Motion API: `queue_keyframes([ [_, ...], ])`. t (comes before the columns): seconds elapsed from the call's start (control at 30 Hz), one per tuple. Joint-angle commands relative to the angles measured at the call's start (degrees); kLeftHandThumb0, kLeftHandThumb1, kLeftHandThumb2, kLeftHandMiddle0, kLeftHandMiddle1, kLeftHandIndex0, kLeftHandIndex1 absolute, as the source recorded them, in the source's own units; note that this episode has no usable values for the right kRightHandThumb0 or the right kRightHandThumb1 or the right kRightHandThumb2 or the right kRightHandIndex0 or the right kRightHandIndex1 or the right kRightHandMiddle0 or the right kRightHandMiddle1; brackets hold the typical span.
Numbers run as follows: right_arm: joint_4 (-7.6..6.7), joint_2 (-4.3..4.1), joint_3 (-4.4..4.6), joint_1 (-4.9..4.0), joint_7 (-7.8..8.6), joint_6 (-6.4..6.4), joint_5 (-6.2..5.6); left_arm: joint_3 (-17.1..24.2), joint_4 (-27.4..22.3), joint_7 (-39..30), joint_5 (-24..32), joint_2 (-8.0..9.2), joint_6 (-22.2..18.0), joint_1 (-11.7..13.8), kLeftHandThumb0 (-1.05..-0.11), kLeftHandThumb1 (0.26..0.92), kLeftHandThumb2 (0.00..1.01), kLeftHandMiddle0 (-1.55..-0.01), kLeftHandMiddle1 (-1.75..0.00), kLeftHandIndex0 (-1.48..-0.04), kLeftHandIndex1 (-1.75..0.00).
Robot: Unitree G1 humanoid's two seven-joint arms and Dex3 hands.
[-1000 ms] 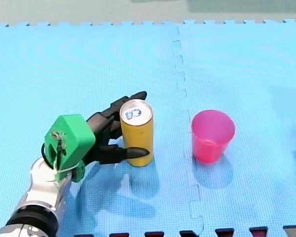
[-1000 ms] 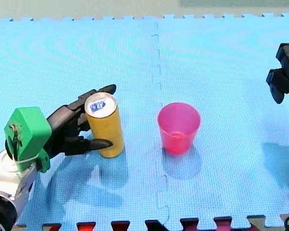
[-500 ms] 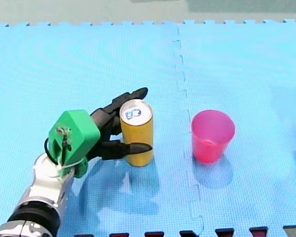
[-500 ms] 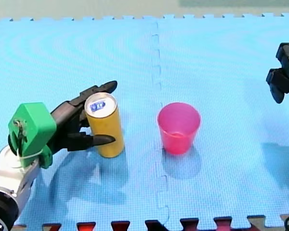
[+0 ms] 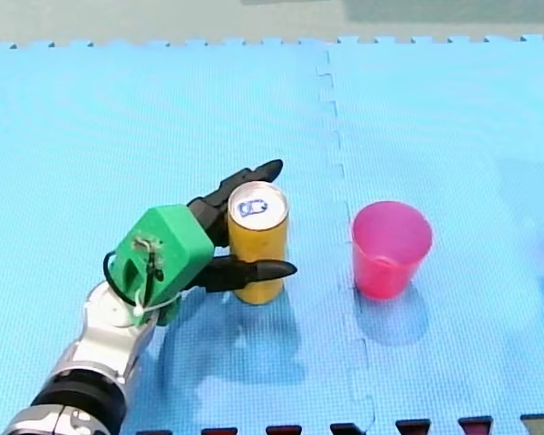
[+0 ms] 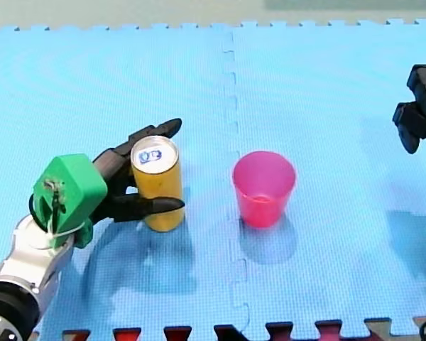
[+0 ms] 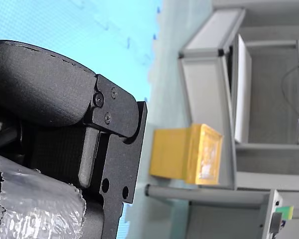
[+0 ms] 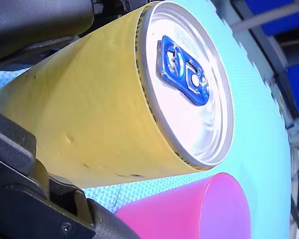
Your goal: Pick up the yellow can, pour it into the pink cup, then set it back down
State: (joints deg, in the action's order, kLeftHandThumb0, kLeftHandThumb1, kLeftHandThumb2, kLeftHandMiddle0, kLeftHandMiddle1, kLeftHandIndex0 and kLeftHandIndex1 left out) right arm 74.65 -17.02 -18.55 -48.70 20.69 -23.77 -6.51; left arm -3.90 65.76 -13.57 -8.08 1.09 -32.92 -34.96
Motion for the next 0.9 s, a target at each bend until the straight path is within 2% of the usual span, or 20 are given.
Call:
queue_keyframes([
  [0.0,-0.16,-0.28,0.08,0.12,-0.06,-0.14,-0.02,-0.6,0.5,4.5,-1.5,-0.47,-0.1,0.0,-0.69,0.744,0.0,-0.85,-0.08,-0.77,-0.05],
  [0.03,-0.17,-0.28,0.1,0.13,-0.06,-0.15,-0.01,-0.2,0.7,6.2,-1.3,-0.86,0.0,0.1,-0.484,0.737,0.0,-1.04,-0.09,-0.95,-0.05],
  [0.07,-0.17,-0.29,0.1,0.13,-0.06,-0.15,-0.01,0.2,0.8,7.4,-1.0,-1.17,0.0,0.2,-0.386,0.739,0.0,-1.14,-0.1,-1.04,-0.05],
  [0.1,-0.17,-0.3,0.11,0.13,-0.07,-0.13,-0.01,0.6,0.9,8.2,-0.7,-1.28,-0.2,0.4,-0.331,0.742,0.0,-1.23,-0.11,-1.13,-0.06],
  [0.17,-0.17,-0.31,0.1,0.13,-0.07,-0.09,-0.04,0.8,1.1,9.1,-0.4,-1.2,-0.7,0.5,-0.329,0.749,0.0,-1.32,-0.12,-1.21,-0.06],
  [0.27,-0.15,-0.38,0.09,0.14,-0.06,-0.02,-0.07,0.8,1.1,9.9,-0.6,-0.68,-0.9,0.2,-0.361,0.756,0.0,-1.34,-0.09,-1.26,-0.05],
  [0.67,-0.06,-0.31,0.43,0.03,-0.54,0.1,0.22,1.9,2.0,9.6,0.2,0.24,-2.7,0.4,-0.383,0.766,0.0,-1.38,-0.05,-1.25,-0.01],
  [0.87,-0.03,-0.18,0.66,-0.06,-0.75,0.11,0.34,5.3,0.9,6.0,5.0,-0.39,-3.6,0.2,-0.389,0.769,0.0,-1.39,-0.04,-1.25,0.0],
])
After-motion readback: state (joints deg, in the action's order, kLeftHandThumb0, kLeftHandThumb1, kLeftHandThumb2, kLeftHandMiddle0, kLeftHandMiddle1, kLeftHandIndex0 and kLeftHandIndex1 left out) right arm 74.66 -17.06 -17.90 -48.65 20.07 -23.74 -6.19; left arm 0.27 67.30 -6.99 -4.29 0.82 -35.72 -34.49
